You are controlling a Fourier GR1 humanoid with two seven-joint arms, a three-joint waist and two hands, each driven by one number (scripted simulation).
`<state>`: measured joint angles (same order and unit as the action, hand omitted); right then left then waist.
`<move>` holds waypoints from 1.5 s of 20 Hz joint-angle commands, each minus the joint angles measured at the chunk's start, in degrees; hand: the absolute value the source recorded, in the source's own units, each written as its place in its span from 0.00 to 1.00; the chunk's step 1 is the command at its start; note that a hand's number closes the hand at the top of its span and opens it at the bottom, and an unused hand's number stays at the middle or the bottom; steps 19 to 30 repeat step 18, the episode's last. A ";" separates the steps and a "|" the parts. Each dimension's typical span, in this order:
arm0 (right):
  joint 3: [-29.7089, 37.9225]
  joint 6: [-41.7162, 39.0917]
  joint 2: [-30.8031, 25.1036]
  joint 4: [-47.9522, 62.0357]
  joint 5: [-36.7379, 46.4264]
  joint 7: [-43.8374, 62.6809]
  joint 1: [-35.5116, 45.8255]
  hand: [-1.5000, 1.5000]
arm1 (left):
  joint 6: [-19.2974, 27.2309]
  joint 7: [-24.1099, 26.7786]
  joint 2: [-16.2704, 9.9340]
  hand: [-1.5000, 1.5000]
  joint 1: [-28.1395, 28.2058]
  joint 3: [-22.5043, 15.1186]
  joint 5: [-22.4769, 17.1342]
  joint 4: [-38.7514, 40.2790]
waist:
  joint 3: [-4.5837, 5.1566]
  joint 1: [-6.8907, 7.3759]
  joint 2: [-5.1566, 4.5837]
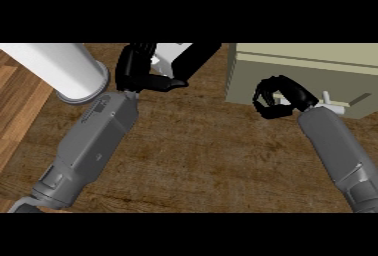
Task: Pick up the cup, place it into the drawer and close the drawer
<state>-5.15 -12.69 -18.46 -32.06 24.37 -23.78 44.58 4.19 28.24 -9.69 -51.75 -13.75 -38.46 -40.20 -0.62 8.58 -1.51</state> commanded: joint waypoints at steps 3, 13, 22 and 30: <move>5.38 3.18 -5.46 3.77 -1.32 3.47 8.97 1.00 | -1.82 -0.22 -0.51 0.00 2.57 -1.18 0.39 -1.88 | 0.31 3.01 -1.11; 7.74 -2.92 -9.13 0.64 -5.59 2.88 8.94 1.00 | -5.29 -0.80 -2.31 0.00 4.56 -0.37 -1.11 -3.52 | 0.46 4.15 -1.40; 7.77 -5.36 -10.76 -0.35 -6.35 2.84 7.59 1.00 | -5.53 -1.14 -2.39 0.00 5.16 -0.67 -1.06 -4.36 | 0.41 4.37 -1.29; 7.77 -5.36 -10.76 -0.35 -6.35 2.84 7.59 1.00 | -5.53 -1.14 -2.39 0.00 5.16 -0.67 -1.06 -4.36 | 0.41 4.37 -1.29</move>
